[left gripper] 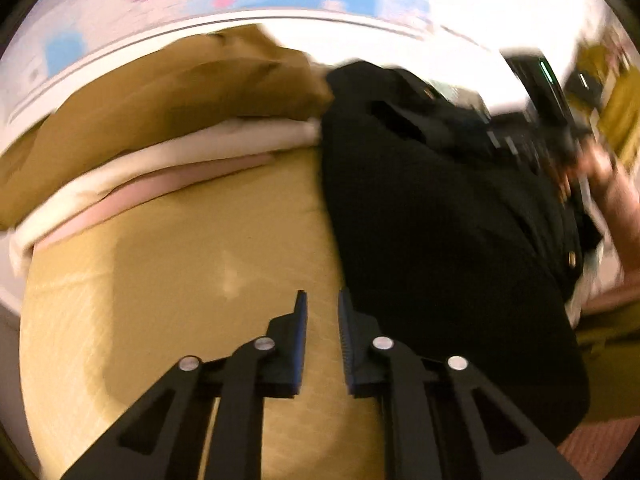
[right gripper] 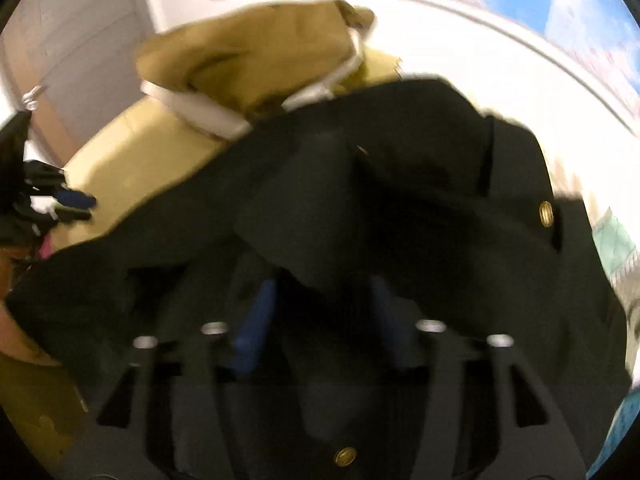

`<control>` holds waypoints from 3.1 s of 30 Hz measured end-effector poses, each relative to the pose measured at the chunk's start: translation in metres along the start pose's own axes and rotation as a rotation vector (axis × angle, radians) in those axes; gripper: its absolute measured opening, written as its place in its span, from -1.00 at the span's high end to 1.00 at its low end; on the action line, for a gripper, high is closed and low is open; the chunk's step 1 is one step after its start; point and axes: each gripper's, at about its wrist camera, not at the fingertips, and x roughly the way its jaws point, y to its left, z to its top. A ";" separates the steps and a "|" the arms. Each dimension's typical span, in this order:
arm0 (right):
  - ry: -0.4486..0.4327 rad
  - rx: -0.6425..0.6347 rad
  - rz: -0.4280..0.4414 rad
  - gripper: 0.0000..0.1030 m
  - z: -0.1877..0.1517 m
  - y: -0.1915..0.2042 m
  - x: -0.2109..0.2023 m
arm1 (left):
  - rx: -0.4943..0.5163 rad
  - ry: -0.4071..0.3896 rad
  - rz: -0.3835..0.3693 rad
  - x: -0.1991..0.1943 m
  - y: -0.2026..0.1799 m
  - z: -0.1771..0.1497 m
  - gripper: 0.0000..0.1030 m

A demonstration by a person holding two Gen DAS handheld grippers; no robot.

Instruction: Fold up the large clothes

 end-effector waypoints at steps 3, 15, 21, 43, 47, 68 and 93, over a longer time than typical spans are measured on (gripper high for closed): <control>-0.065 0.008 0.053 -0.14 -0.004 0.014 -0.019 | -0.029 -0.056 -0.061 -0.019 0.007 -0.006 0.34; -0.140 -0.402 0.311 -0.46 -0.025 0.160 -0.052 | 0.002 -0.106 -0.156 -0.032 -0.016 -0.025 -0.36; -0.132 -0.679 0.188 -0.30 -0.034 0.236 -0.019 | -0.019 -0.135 -0.123 -0.038 -0.010 -0.019 -0.38; -0.310 0.940 0.175 0.34 -0.122 -0.148 -0.051 | 0.123 -0.143 -0.201 0.035 -0.055 0.096 -0.45; -0.299 0.879 0.094 -0.17 -0.141 -0.140 -0.069 | 0.135 -0.081 -0.190 0.076 -0.072 0.120 -0.45; -0.453 0.426 0.031 0.69 0.033 -0.120 -0.098 | 0.135 -0.159 -0.155 0.084 -0.089 0.187 -0.45; -0.480 0.948 0.022 0.00 -0.207 -0.206 -0.126 | 0.237 0.017 0.114 0.150 -0.101 0.164 -0.25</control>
